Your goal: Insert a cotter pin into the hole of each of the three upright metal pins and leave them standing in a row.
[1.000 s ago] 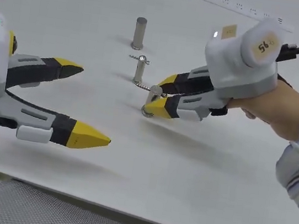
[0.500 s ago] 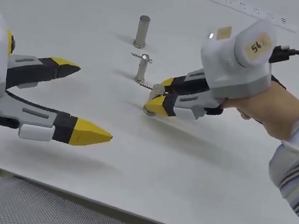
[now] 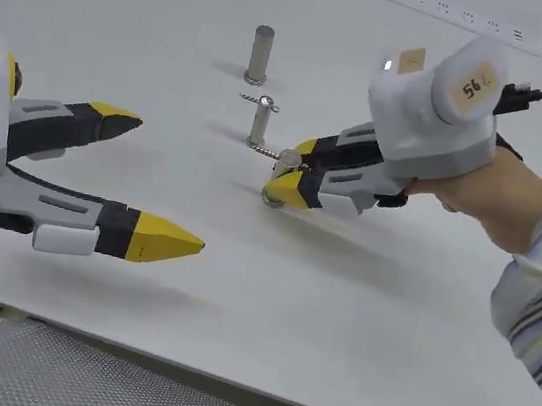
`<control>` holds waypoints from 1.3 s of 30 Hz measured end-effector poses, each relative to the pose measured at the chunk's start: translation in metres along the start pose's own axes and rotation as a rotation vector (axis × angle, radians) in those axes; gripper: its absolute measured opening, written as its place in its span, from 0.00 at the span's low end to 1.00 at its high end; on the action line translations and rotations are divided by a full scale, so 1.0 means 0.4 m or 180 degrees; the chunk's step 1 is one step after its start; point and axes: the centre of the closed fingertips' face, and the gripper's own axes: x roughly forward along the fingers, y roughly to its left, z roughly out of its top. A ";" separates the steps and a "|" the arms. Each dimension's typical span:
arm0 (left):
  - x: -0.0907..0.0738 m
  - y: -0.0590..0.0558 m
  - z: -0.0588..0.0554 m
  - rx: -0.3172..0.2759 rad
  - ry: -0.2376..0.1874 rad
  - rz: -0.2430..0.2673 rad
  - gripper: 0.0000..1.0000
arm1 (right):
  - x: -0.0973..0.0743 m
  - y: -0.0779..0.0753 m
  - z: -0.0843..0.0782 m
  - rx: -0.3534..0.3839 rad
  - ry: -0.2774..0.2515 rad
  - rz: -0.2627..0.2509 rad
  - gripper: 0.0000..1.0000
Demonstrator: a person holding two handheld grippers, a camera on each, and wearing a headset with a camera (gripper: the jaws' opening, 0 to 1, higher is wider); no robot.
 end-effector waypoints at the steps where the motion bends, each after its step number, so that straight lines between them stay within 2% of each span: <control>1: 0.000 0.000 0.000 0.0010 0.0005 0.0002 1.00 | 0.000 0.000 0.000 -0.0003 0.0004 0.0000 0.14; 12: 0.002 0.000 0.008 0.0001 -0.0003 0.0001 0.99 | -0.004 -0.010 -0.007 -0.0145 0.0058 -0.0001 0.13; 19: 0.005 0.000 0.008 -0.0024 -0.0002 0.0001 0.99 | -0.034 -0.034 -0.004 -0.0157 -0.0021 -0.0014 0.13; 23: 0.009 0.001 0.009 -0.0041 -0.0001 0.0005 0.99 | -0.059 -0.061 -0.008 -0.0182 -0.0040 -0.0052 0.13; 26: 0.014 0.002 0.007 -0.0047 0.0015 0.0009 0.99 | -0.075 -0.089 -0.024 -0.0197 -0.0026 -0.0086 0.13; 30: 0.017 0.002 0.007 -0.0058 0.0025 0.0003 0.99 | -0.093 -0.107 -0.045 -0.0260 0.0046 -0.0103 0.13; 39: 0.018 0.011 0.002 -0.0086 0.0045 0.0042 0.99 | -0.122 -0.144 -0.078 -0.0188 0.0062 -0.0184 0.13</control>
